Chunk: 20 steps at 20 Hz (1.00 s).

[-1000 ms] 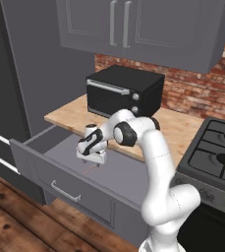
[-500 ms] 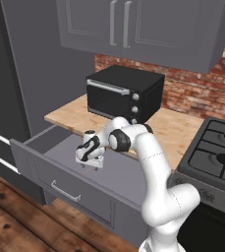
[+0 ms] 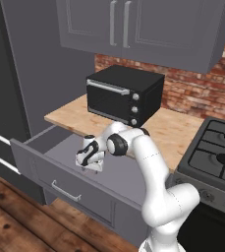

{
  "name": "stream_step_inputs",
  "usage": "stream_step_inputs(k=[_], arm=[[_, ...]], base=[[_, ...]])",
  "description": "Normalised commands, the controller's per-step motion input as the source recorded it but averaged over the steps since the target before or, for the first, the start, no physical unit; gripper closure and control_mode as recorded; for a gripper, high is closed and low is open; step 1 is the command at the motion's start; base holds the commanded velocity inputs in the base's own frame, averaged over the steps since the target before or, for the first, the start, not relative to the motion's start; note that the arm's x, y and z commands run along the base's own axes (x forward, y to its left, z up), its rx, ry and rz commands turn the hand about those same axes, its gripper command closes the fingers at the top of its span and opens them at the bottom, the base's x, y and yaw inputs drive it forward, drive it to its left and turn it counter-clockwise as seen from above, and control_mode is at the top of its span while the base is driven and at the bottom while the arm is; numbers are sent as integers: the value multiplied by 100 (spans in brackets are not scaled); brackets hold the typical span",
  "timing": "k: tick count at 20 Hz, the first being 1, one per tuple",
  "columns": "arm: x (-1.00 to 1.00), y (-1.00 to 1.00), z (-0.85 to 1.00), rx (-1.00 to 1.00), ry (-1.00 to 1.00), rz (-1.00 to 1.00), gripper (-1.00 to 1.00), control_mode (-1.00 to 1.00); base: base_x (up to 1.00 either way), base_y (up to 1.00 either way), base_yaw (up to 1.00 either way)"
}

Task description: Take a straw from the drawer in front and place it inside the glass cup on the dining counter.

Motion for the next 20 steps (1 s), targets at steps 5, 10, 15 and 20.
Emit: stream_step_inputs(k=[5,10,15,20], arm=[[0,0,-32,0,-2,0,100,-100],[0,0,-20,0,-4,0,100,-100],[-7,0,-6,0,-2,-2,100,-100],[-16,1,0,0,0,-3,100,-100]], base=[[0,0,0],[0,0,0],[0,0,0],[0,0,0]])
